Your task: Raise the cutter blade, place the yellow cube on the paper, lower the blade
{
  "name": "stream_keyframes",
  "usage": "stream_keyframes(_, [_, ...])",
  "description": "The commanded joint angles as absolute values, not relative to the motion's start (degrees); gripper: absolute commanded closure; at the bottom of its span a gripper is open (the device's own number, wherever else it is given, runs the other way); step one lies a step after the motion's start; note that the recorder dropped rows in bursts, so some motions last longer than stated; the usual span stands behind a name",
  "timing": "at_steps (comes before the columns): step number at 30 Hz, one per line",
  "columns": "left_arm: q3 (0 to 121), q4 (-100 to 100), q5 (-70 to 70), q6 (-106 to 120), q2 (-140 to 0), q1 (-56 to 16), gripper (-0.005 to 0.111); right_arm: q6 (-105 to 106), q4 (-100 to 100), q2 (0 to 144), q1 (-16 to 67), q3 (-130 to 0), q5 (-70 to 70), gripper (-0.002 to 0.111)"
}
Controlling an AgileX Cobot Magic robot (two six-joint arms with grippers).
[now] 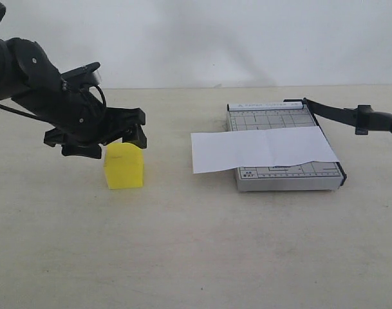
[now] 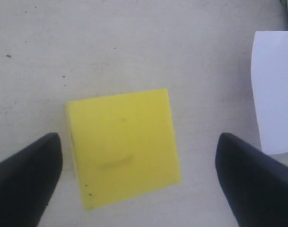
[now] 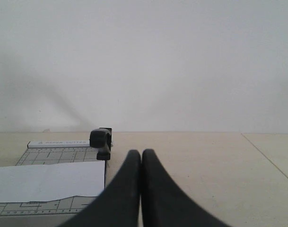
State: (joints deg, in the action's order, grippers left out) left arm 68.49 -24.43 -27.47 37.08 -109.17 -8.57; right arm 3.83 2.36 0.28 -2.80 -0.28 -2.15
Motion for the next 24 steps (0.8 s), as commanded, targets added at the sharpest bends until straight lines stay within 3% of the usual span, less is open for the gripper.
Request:
stream_keyframes(1, [68.7, -22.7, -26.7, 37.5, -109.3, -8.7, 0.023, 3.7, 2.4, 0.0, -2.8, 0.0, -1.7, 0.108])
stream_keyframes(24, [68.7, -22.0, -25.5, 39.1, -109.3, -8.6, 0.022, 3.7, 2.4, 0.0, -2.8, 0.0, -1.6, 0.108])
